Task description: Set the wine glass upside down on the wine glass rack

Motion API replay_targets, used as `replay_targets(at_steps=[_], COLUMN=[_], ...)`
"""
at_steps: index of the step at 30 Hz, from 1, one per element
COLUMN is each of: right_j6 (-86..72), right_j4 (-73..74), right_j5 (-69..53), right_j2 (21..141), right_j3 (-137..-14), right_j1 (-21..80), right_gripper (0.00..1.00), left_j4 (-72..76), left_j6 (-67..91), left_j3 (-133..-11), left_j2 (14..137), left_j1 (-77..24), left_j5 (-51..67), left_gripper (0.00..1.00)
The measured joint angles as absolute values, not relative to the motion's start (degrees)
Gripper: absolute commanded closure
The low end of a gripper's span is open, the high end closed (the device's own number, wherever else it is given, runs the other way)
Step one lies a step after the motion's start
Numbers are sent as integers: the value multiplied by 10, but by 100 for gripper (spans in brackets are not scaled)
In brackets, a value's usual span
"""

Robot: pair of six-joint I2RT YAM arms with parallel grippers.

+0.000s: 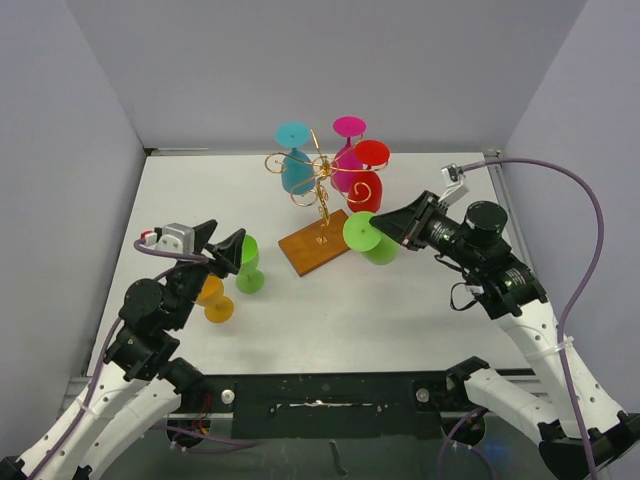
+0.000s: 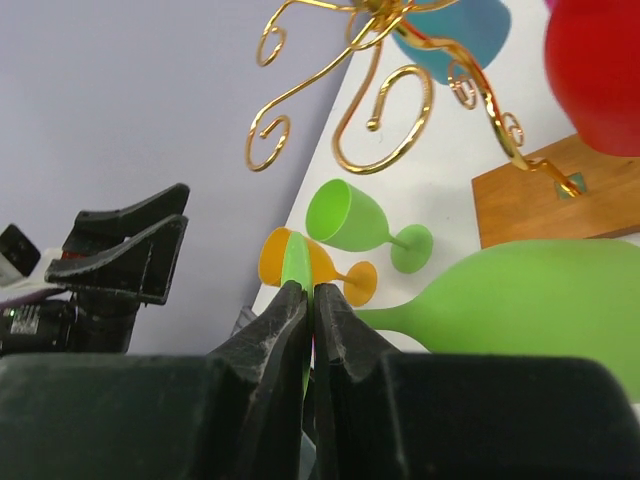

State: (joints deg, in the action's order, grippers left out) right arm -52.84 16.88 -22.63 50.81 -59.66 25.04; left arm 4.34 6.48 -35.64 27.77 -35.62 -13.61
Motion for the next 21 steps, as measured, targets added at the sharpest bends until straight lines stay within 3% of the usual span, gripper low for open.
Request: replay_targets(at_steps=[13,21], right_j6=[-652,-707], right_j4=[171,128], right_j5=[-50,-20], right_j2=[484,487], right_j3=[-580,-573], right_j1=[209,183], right_gripper=[100,100], left_j4=[67,78], left_j6=[115,129], left_j3=[-335,-326], left_j2=[275,299], left_j1=[-355,-355], left_j5=[-136,-128], left_gripper=[39,39])
